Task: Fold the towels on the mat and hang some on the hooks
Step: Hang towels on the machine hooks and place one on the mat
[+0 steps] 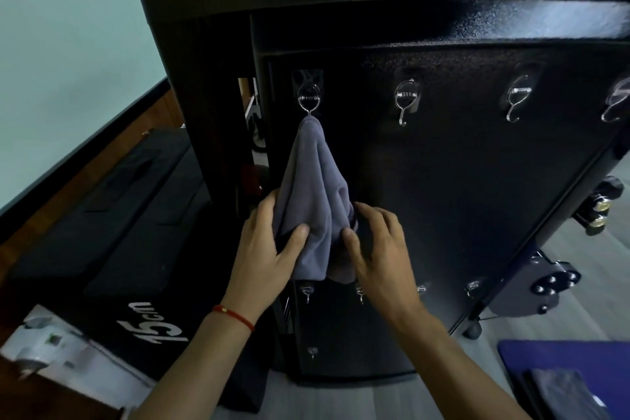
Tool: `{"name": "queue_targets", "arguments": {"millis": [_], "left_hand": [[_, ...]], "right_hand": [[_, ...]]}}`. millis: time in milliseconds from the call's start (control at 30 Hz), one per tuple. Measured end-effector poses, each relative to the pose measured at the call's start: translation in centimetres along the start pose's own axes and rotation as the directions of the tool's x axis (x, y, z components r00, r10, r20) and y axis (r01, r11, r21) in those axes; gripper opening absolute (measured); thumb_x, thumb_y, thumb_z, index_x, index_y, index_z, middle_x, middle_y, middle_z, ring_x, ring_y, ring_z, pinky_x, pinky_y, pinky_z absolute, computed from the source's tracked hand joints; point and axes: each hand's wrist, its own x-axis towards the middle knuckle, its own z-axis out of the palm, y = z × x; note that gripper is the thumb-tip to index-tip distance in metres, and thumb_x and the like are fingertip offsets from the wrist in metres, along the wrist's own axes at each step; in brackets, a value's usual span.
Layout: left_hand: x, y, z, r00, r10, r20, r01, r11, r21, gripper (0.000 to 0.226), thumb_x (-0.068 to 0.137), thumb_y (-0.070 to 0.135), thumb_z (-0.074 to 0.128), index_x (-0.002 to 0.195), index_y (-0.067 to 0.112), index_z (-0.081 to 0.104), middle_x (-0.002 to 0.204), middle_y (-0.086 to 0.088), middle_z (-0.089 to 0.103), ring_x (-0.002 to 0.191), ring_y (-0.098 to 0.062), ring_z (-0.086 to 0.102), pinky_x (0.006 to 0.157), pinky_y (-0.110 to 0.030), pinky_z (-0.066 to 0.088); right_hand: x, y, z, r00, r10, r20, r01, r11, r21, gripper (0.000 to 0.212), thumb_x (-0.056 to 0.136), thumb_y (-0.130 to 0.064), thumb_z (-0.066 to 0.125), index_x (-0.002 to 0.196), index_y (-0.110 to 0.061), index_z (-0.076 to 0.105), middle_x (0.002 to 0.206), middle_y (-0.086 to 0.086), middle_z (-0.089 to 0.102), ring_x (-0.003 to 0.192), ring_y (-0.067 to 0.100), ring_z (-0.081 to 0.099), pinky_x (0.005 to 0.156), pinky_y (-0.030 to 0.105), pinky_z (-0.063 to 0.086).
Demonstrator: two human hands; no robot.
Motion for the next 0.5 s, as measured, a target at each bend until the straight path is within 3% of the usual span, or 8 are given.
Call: {"name": "queue_targets", "arguments": {"millis": [67,133,233,300,333,400,467,500], "left_hand": [[-1.1,0.5,-0.5,0.998,0.018,-0.055,-0.021,0.999,-0.043,0.06,0.096,0.05,0.056,0.151,0.034,0.035,0.15,0.012,0.043,0.135,-0.003,0.044,0.106,-0.029,0.046],[-2.7,1.5,-0.9,0.986,0.067,-0.155,-0.068,0.998,-0.001,0.059,0.097,0.049,0.046,0.151,0.025,0.039,0.152,0.008,0.042,0.138,-0.005,0.042,0.108,-0.023,0.041],[-5.3,3.5,-0.3,0.899,0.296,-0.323,-0.26,0.954,0.151,0.043,0.097,0.03,0.049,0.132,0.006,0.055,0.139,-0.008,0.053,0.13,-0.017,0.05,0.105,-0.027,0.042],[-7.4,4.4,1.7,0.831,0.455,-0.319,-0.403,0.889,0.218,0.026,0.093,0.015,0.055,0.115,0.004,0.062,0.123,-0.014,0.059,0.116,-0.024,0.056,0.098,-0.034,0.045],[-8.3,4.5,3.1,0.824,0.49,-0.285,-0.448,0.871,0.202,0.021,0.09,0.01,0.056,0.108,0.004,0.065,0.116,-0.013,0.061,0.11,-0.024,0.058,0.094,-0.035,0.047],[-10.0,4.4,7.0,0.881,0.45,-0.147,-0.445,0.893,0.067,0.02,0.089,0.007,0.055,0.103,0.003,0.069,0.112,-0.008,0.063,0.107,-0.023,0.061,0.095,-0.035,0.048],[-11.2,4.1,11.5,0.944,0.313,0.102,-0.308,0.95,-0.059,0.03,0.089,0.014,0.056,0.115,0.008,0.067,0.123,-0.002,0.06,0.119,-0.019,0.058,0.102,-0.033,0.045],[-11.7,4.0,14.0,0.944,0.229,0.238,-0.219,0.973,-0.067,0.036,0.088,0.019,0.057,0.123,0.014,0.064,0.13,0.002,0.056,0.125,-0.015,0.053,0.105,-0.031,0.044]], "right_hand": [[-0.8,0.3,-0.6,1.0,0.008,-0.023,-0.007,0.999,0.043,0.046,0.103,-0.041,0.052,0.145,-0.025,0.047,0.139,-0.009,0.044,0.123,0.004,0.051,0.098,0.012,0.043],[-1.8,1.1,-1.5,1.0,0.014,-0.022,-0.013,0.998,0.065,0.041,0.104,-0.037,0.052,0.143,-0.025,0.048,0.137,-0.01,0.044,0.118,0.003,0.055,0.098,0.022,0.049],[-3.8,3.3,-3.3,1.0,-0.007,-0.014,0.007,1.0,0.018,0.035,0.103,-0.029,0.053,0.138,-0.024,0.052,0.134,-0.009,0.045,0.112,0.007,0.059,0.093,0.031,0.053],[-5.8,5.6,-5.0,1.0,-0.005,0.008,0.006,0.997,-0.075,0.035,0.1,-0.019,0.057,0.135,-0.023,0.055,0.132,-0.008,0.045,0.111,0.008,0.059,0.093,0.03,0.052],[-7.1,6.9,-5.9,0.999,0.015,0.03,-0.011,0.992,-0.127,0.037,0.098,-0.015,0.059,0.134,-0.023,0.056,0.133,-0.007,0.045,0.112,0.008,0.058,0.093,0.029,0.051],[-9.9,9.8,-8.2,0.995,0.075,0.072,-0.058,0.974,-0.218,0.038,0.097,-0.014,0.062,0.133,-0.023,0.057,0.135,-0.004,0.046,0.112,0.01,0.057,0.092,0.03,0.052],[-13.2,12.9,-10.6,0.986,0.136,0.095,-0.102,0.949,-0.298,0.036,0.097,-0.017,0.061,0.133,-0.024,0.057,0.134,-0.002,0.049,0.11,0.016,0.059,0.09,0.034,0.054],[-14.8,14.3,-11.9,0.98,0.169,0.101,-0.126,0.934,-0.334,0.035,0.097,-0.019,0.06,0.132,-0.025,0.058,0.133,-0.001,0.05,0.111,0.018,0.059,0.091,0.036,0.054]]}}
